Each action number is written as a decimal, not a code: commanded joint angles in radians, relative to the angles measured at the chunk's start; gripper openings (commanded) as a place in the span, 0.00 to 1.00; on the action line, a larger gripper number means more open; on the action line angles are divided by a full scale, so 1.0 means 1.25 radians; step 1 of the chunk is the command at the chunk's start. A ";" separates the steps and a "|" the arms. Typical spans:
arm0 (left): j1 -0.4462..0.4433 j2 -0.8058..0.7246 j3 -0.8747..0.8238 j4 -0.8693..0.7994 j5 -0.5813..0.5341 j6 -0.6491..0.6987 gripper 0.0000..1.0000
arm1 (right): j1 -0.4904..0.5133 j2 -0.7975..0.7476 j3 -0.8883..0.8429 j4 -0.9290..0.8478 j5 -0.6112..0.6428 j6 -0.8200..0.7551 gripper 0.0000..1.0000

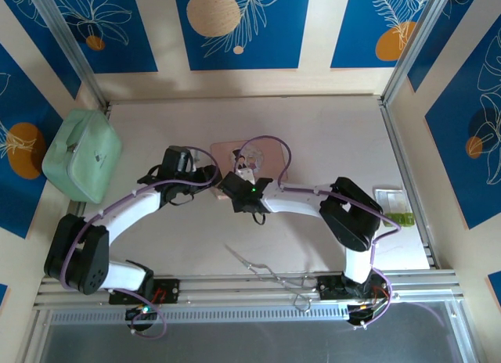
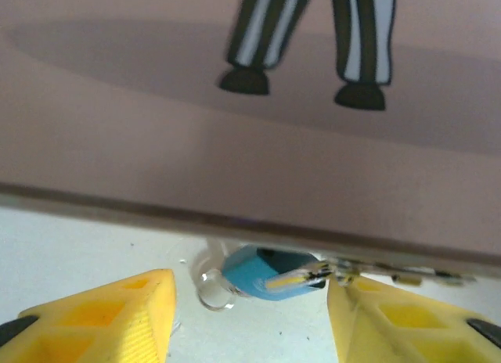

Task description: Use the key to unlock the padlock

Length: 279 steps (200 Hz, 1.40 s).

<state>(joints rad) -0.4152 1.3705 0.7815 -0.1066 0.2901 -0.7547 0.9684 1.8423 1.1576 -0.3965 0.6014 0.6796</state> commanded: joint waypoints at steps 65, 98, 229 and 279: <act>-0.005 0.024 0.015 0.026 0.027 -0.006 0.56 | -0.039 -0.015 -0.047 0.068 -0.064 0.014 0.47; -0.005 0.026 0.011 0.028 0.028 -0.006 0.55 | -0.028 -0.002 -0.025 0.033 -0.026 0.024 0.32; -0.005 0.042 -0.003 0.030 0.011 -0.016 0.54 | 0.045 0.137 0.182 -0.309 0.143 0.123 0.22; -0.005 0.045 -0.001 0.019 0.001 -0.011 0.54 | 0.041 -0.009 0.022 -0.041 0.036 0.017 0.42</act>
<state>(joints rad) -0.4152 1.4181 0.7807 -0.0887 0.3027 -0.7628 1.0237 1.9388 1.2610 -0.6083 0.7136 0.7551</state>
